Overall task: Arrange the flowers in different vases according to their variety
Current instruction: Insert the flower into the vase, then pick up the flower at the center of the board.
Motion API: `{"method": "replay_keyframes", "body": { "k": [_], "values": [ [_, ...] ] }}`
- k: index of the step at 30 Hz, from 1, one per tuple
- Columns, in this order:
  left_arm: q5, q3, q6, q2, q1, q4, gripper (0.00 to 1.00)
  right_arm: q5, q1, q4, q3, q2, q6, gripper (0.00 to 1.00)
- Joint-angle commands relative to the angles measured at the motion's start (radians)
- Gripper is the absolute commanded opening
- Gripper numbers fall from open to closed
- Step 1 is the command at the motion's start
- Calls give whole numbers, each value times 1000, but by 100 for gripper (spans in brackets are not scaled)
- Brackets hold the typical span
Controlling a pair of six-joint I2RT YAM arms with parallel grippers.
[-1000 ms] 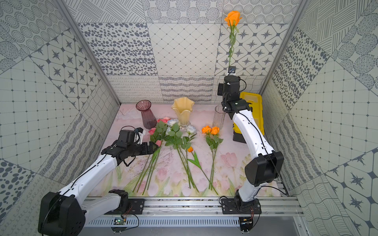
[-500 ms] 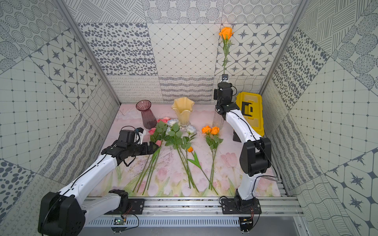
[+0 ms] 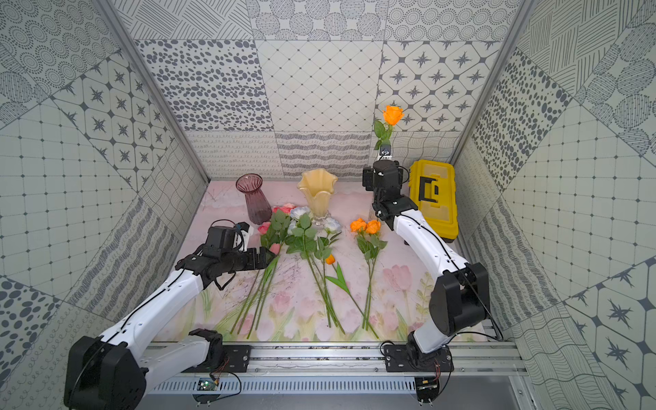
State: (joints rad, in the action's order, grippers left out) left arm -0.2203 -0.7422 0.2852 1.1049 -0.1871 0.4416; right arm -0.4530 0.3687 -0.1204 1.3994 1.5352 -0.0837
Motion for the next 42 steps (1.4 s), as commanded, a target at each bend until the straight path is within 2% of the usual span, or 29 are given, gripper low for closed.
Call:
{"method": "replay_keyframes", "body": {
  "k": [1, 8, 11, 16, 25, 33, 42],
  "values": [
    [100, -35, -26, -1, -32, 99, 96, 26, 30, -91, -27, -74, -67, 82],
    [182, -55, -21, 38, -51, 195, 87, 82, 87, -186, -163, -199, -183, 82],
    [242, -78, -21, 76, -52, 234, 78, 104, 97, -201, -213, -234, -222, 82],
    [238, -92, -6, 155, -49, 283, 62, 118, 113, -227, -247, -257, -242, 82],
    [160, -94, 22, 255, 14, 293, 56, 133, 118, -257, -261, -293, -263, 82],
    [165, -128, -8, 358, 30, 291, 43, 123, 118, -262, -302, -333, -278, 82],
    [152, -136, -8, 417, 29, 286, 37, 116, 119, -265, -323, -345, -285, 82]
  ]
}}
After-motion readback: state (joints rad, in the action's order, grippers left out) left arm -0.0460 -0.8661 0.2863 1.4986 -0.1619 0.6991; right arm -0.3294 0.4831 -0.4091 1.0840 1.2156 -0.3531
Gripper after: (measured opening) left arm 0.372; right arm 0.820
